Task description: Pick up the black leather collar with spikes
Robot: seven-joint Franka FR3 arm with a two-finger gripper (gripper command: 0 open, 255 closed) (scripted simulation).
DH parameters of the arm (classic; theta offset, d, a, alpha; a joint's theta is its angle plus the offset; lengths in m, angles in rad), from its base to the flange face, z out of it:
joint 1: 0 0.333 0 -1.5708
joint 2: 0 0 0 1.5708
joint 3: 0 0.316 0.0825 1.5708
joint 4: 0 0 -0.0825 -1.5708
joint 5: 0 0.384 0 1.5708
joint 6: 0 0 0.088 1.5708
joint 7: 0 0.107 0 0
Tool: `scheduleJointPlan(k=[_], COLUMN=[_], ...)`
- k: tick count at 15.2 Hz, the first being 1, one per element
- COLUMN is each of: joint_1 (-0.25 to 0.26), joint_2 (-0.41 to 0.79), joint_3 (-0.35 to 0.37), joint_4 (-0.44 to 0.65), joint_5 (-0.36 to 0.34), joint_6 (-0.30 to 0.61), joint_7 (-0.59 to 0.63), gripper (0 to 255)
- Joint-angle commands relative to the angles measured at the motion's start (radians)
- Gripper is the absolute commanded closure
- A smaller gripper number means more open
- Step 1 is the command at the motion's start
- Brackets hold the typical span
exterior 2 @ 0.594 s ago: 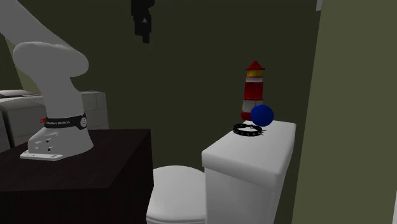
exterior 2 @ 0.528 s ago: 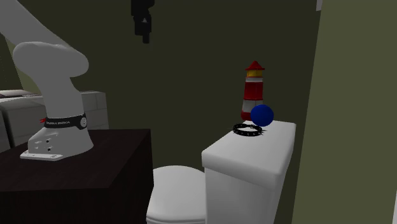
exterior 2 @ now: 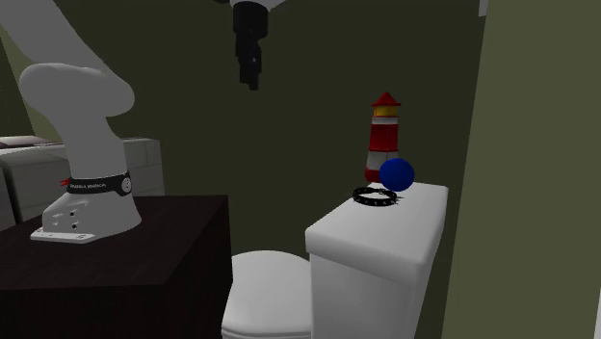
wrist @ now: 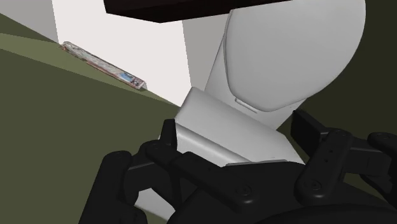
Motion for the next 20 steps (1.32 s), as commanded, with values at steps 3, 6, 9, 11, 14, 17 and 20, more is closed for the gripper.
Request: scheduleJointPlan(k=[3,6,9,11,14,17,20], joint_1=[-0.003,-0.004,-0.006,-0.007,-0.008,-0.010,-0.012], joint_2=[0.155,0.269,0.385,0.463,0.580,0.697,0.815], joint_3=[0.005,0.007,0.008,0.008,0.006,0.004,0.001], joint_4=[0.041,0.087,0.145,0.191,0.268,0.357,0.459], joint_5=[0.015,0.025,0.035,0.042,0.052,0.065,0.078], joint_6=[0.114,0.182,0.240,0.273,0.313,0.342,0.359], joint_7=[0.050,0.084,0.116,0.135,0.162,0.187,0.209], gripper=[0,0,0,0,0,0,0])
